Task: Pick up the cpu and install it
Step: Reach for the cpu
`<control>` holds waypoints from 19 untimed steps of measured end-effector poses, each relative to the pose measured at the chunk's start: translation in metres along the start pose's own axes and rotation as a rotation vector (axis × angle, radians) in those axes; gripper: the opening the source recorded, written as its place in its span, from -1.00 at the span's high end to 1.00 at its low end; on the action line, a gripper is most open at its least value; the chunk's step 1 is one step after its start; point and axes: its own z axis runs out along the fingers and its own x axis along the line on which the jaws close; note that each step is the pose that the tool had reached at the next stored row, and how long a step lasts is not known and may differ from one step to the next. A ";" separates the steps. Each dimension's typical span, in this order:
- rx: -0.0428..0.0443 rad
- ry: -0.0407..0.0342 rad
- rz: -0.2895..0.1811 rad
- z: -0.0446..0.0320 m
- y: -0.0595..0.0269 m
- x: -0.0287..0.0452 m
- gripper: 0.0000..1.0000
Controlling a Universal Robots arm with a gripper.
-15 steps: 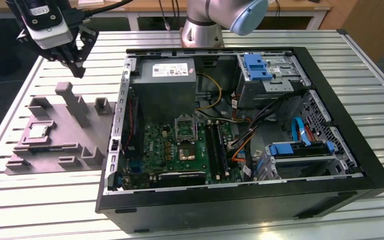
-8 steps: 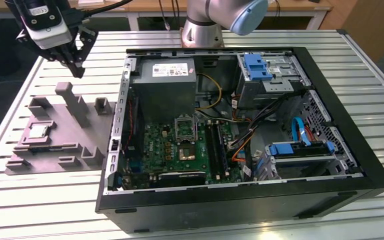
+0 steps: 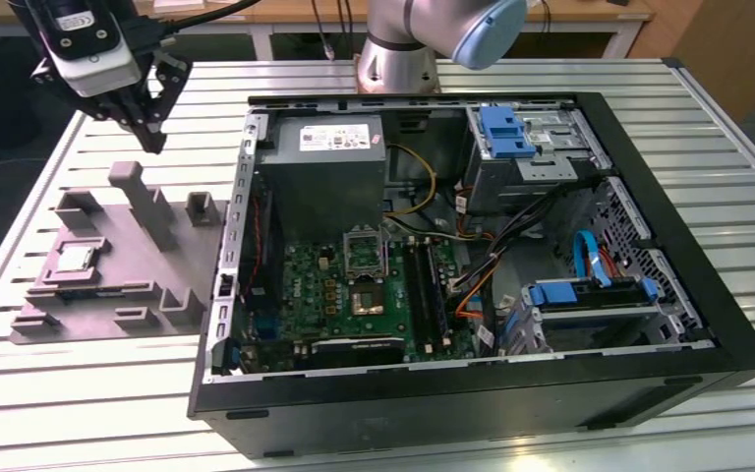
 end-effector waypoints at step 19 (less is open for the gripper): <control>-0.0001 0.0000 0.000 0.0001 -0.0002 0.0033 0.79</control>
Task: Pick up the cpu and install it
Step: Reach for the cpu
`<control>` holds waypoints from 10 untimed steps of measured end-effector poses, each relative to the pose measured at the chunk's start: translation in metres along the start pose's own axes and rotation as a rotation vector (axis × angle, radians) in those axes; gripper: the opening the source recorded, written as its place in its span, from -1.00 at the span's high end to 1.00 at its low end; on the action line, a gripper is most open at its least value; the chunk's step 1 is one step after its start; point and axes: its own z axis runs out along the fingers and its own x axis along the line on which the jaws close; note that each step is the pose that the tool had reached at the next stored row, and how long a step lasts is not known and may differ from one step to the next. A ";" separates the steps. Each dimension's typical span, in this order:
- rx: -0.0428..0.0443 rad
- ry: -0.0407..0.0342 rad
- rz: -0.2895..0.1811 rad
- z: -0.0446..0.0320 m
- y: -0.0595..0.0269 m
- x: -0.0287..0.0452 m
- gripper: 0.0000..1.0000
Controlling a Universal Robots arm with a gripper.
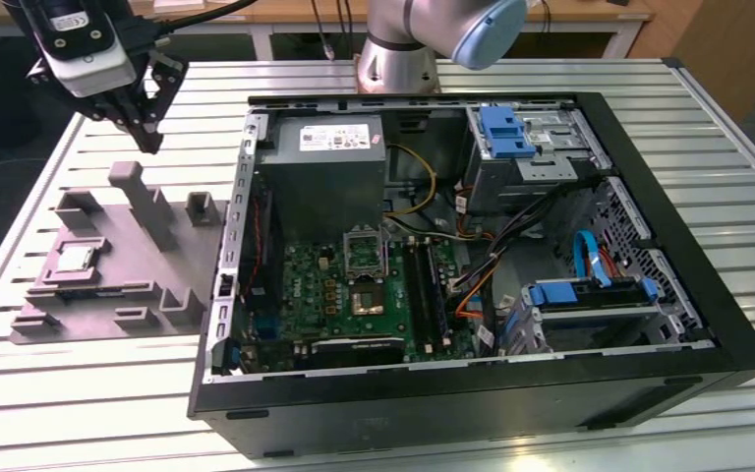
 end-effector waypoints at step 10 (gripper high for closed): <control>0.0001 0.0000 0.000 -0.0001 -0.0002 0.0029 0.79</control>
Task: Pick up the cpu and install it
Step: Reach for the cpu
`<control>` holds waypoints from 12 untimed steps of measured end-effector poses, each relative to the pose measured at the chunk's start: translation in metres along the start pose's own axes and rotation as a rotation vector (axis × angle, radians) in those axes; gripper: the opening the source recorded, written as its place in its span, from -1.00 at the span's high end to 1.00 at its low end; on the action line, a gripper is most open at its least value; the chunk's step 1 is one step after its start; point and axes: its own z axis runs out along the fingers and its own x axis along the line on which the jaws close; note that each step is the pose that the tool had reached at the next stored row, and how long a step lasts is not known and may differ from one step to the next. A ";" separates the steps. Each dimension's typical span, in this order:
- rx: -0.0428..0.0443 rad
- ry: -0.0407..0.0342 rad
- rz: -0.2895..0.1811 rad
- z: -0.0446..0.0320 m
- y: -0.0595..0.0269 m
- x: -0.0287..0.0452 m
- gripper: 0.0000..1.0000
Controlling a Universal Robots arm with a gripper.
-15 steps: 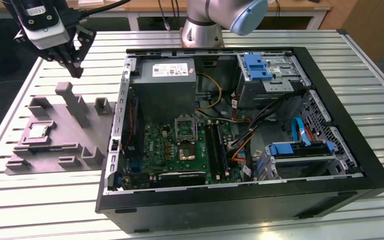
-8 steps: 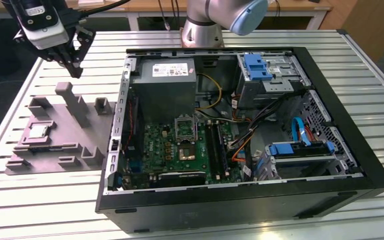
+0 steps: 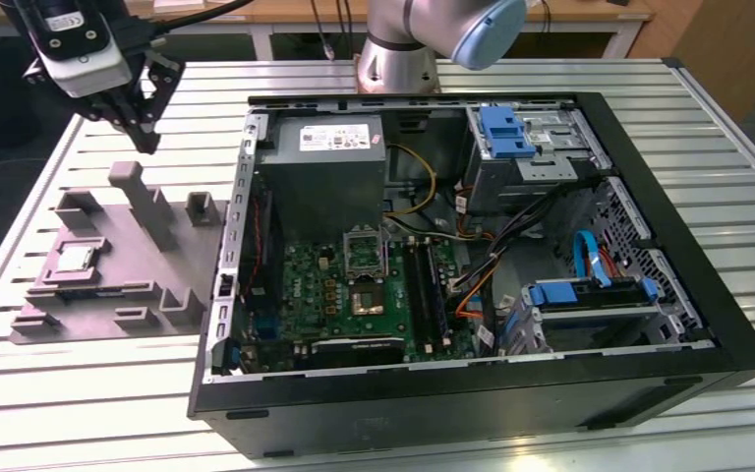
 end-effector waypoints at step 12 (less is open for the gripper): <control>-0.0001 -0.0001 0.000 -0.0001 -0.0004 0.0059 0.79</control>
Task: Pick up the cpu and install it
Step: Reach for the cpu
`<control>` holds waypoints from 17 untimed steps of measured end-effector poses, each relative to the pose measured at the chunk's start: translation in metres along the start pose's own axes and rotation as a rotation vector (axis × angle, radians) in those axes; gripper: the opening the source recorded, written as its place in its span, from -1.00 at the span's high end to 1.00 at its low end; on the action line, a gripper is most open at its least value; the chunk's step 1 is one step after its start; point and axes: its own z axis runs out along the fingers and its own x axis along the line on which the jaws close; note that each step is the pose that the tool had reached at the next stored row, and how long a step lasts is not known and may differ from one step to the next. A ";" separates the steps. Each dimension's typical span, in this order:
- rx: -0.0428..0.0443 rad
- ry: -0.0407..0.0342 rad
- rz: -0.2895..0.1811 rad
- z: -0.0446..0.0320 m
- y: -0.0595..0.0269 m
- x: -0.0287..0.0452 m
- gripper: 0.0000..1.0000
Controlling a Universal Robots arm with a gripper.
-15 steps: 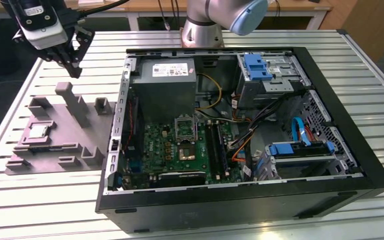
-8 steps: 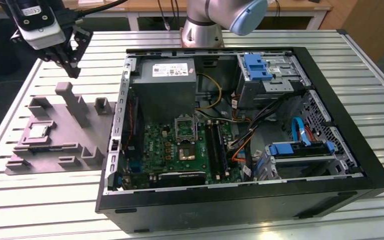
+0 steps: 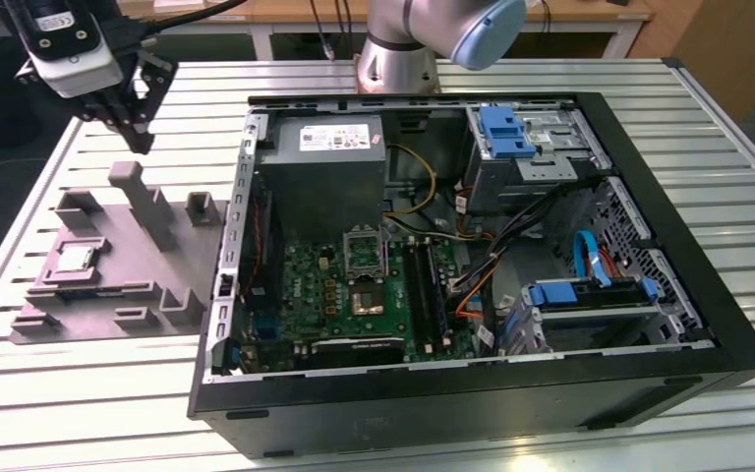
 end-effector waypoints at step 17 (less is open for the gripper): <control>0.0000 0.0000 0.000 0.0000 -0.0004 0.0054 0.79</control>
